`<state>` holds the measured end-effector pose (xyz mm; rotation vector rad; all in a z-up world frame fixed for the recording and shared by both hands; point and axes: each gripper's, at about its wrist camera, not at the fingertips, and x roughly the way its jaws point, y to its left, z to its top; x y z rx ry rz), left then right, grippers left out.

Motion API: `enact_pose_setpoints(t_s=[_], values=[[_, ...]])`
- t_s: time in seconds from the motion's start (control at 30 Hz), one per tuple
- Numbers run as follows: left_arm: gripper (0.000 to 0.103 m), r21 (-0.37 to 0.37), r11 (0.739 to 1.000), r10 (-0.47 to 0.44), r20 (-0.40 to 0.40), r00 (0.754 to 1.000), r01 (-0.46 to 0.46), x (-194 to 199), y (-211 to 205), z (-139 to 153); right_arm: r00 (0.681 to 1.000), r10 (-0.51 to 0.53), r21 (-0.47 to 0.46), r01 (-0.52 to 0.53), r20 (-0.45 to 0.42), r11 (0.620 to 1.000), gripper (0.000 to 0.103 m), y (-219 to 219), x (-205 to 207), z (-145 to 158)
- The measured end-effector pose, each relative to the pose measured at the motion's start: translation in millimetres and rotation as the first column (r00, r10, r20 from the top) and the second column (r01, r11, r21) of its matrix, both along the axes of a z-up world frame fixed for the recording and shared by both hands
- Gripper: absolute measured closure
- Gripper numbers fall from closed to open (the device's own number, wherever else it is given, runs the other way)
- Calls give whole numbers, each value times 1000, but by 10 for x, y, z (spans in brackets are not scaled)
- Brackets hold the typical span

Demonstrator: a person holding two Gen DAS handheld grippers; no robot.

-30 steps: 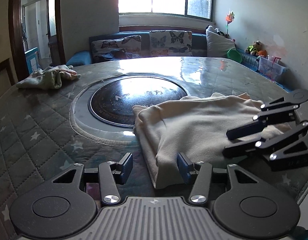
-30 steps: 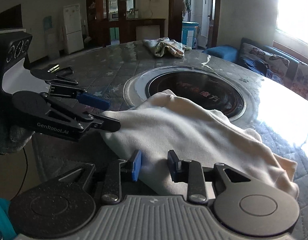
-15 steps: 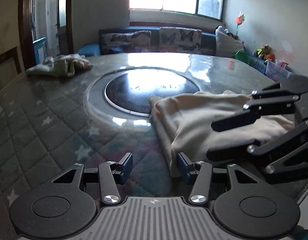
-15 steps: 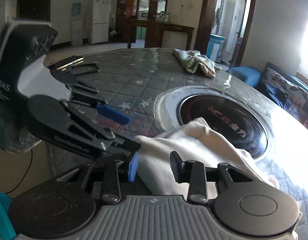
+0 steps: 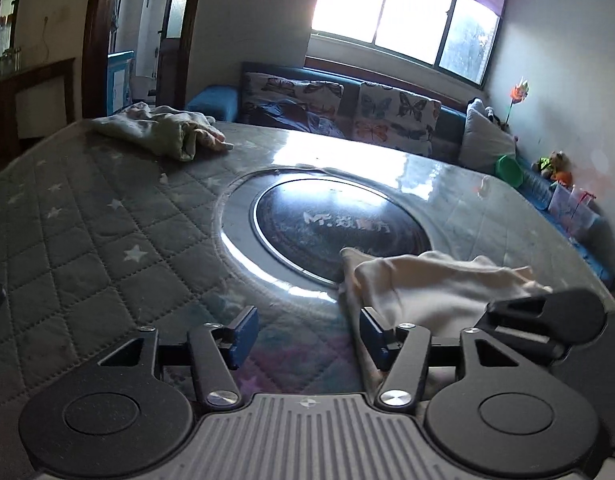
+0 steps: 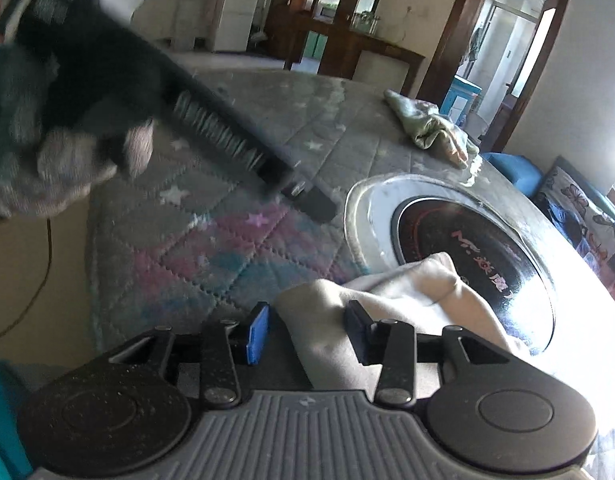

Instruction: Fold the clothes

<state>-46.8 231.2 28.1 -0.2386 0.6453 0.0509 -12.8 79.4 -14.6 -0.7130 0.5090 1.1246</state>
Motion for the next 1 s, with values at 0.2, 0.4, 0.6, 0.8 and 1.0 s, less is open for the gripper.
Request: enact_pose_setpoints(t_s=[0.2,0.4,0.6,0.8,1.0], values=[[31,-103,994,-22,-26,999,19,170,-73,-7,996,-73,61,76,-56,995,88,-76,102,55],[29,-282,959,-14,-76,997,-9,427,-76,-44,973,-122,181,158,-196,971,91,-299,294,239],[29,-437,896,6,-158,987,-76,663,-45,-168,949,-146,278,226,-281,934,93,-513,455,392],[32,-563,817,-9,-234,972,-127,831,-44,-357,940,-147,324,249,-308,913,93,-661,494,444],[73,-600,789,-32,-260,965,-136,925,-85,-451,939,-131,345,243,-319,907,93,-749,448,446]])
